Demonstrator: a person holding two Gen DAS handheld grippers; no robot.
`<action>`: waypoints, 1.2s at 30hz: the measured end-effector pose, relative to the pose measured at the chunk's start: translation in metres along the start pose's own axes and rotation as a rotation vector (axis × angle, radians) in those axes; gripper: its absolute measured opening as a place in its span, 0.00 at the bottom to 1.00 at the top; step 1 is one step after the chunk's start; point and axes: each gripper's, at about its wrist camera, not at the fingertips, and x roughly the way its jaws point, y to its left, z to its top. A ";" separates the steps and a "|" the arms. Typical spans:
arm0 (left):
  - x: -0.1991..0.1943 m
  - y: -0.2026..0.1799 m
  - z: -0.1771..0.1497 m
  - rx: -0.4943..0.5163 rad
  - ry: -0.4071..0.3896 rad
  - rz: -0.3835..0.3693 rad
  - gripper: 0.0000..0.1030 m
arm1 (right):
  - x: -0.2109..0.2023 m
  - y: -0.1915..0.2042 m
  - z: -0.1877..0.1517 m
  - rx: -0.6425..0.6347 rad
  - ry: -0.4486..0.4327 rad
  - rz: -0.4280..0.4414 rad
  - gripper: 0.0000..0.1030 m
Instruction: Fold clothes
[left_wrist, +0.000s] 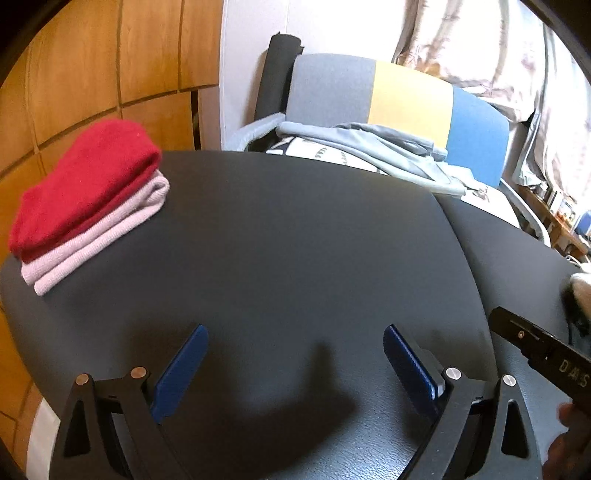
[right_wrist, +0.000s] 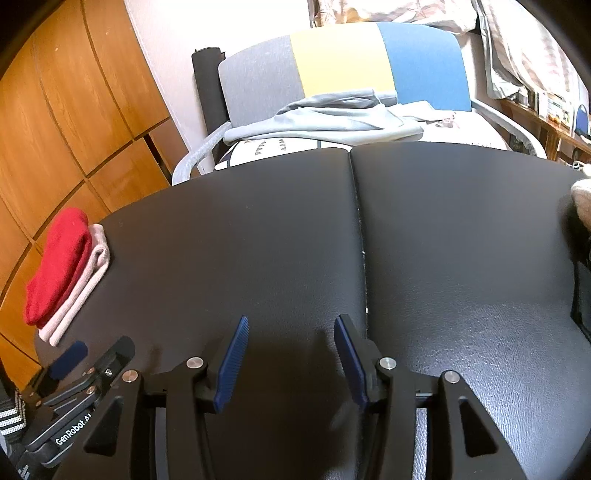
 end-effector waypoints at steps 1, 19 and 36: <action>0.000 0.000 0.000 0.015 -0.005 0.006 0.94 | 0.001 0.002 -0.001 0.003 -0.001 0.003 0.48; 0.040 -0.026 -0.015 0.133 0.222 -0.009 0.95 | -0.044 -0.070 -0.010 0.092 -0.066 -0.128 0.48; 0.046 -0.087 -0.026 0.309 0.229 -0.126 0.96 | -0.164 -0.278 0.007 0.351 -0.220 -0.518 0.48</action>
